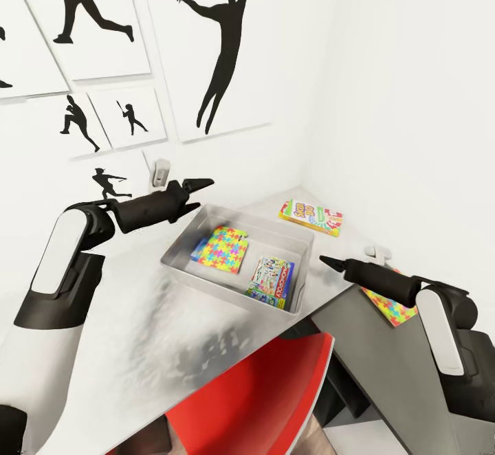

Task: Put all the toys in the child's room - the three board games (two on the bed and one on the table), the two jigsaw puzzles on the table, and the tennis ball on the table - inside the toy box on the table in the child's room.

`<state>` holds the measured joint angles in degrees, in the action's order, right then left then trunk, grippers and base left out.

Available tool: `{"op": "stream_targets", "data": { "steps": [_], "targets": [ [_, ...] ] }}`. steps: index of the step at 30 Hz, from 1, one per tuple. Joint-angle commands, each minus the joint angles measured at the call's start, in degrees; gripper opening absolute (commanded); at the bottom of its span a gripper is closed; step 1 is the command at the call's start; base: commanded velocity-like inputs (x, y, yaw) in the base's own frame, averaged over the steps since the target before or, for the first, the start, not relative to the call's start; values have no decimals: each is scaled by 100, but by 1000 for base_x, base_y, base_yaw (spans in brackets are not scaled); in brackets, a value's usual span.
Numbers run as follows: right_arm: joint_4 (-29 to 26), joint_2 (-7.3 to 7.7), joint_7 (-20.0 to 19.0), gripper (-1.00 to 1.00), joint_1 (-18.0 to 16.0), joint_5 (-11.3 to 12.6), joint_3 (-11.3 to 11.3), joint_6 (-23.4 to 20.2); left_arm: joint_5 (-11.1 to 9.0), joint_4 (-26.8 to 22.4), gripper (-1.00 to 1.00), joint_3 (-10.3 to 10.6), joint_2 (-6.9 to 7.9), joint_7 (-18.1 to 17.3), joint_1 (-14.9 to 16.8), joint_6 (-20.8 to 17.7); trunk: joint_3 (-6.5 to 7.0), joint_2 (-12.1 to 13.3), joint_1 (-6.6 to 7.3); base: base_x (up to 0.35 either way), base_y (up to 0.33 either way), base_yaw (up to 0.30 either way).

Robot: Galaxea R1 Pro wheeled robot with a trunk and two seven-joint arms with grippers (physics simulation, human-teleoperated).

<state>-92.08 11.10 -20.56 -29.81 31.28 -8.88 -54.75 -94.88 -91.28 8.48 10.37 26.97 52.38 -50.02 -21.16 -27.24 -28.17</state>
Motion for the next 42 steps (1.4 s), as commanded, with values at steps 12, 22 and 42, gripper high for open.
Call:
{"op": "stream_targets", "data": {
  "steps": [12,22,42],
  "targets": [
    [-16,-18,416,100,-158,-21,-9,-97,-227,20,100,8,209,71,266,-141,-9,-9,-3,0,0,0],
    [-19,-21,550,100,-403,-18,-9,-466,-278,41,100,129,456,216,492,-377,-9,-9,-3,0,0,0],
    [-16,-134,1725,100,-911,-8,25,-525,-215,73,100,987,1550,387,897,-790,-9,-9,-3,0,0,0]
  ]
}}
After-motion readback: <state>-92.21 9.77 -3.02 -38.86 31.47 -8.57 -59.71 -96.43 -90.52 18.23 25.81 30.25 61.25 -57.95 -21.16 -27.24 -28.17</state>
